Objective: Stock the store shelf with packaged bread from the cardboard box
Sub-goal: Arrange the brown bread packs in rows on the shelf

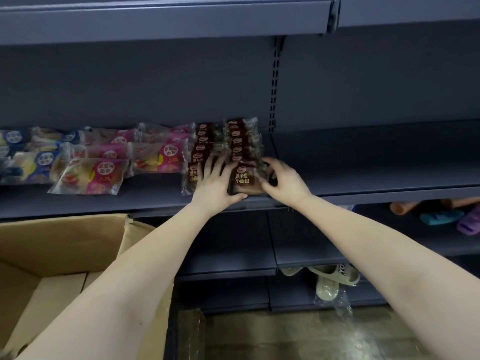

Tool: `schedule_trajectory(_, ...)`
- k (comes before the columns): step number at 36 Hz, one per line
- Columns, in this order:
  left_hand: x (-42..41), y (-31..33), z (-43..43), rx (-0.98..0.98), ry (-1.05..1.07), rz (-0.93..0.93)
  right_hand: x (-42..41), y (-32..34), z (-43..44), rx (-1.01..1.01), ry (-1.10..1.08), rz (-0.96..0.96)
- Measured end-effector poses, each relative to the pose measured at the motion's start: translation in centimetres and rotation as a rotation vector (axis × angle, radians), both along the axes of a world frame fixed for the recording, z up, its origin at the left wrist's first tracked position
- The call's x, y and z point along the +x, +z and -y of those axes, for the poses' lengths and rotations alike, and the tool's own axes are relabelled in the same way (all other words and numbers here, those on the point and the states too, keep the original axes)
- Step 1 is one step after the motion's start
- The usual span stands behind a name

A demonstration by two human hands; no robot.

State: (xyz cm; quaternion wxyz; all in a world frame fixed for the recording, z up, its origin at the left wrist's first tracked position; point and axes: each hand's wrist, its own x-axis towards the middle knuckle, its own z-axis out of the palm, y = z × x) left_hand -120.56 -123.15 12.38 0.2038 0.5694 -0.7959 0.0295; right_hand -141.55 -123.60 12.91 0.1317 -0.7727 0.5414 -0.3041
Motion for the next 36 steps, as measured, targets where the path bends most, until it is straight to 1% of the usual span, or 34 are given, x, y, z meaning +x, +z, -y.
schedule_trajectory(5, -0.5, -0.4, -0.4, -0.017, 0.020, -0.035, 0.5, 0.2, -0.4, -0.004, 0.016, 0.088)
schedule_trajectory(11, -0.1, -0.1, -1.0, -0.029, -0.002, -0.030, 1.7, 0.5, -1.0, -0.071, -0.050, 0.172)
schedule_trajectory(16, 0.3, 1.1, -1.0, -0.020, 0.016, -0.009, 1.3, 1.6, -0.6, -0.083, -0.178, 0.325)
schedule_trajectory(21, 0.6, 1.9, -0.4, -0.003, 0.042, 0.009, 0.6, 3.4, 0.8, -0.132, -0.303, 0.396)
schedule_trajectory(25, 0.0, 2.6, 0.2, -0.032, 0.049, 0.017, 0.6, 4.1, 1.9, -0.131, -0.389, 0.468)
schedule_trajectory(36, -5.0, 4.2, 3.1, 0.049, 0.062, 0.133, 0.3, 4.0, 5.3, -0.176, -0.535, 0.680)
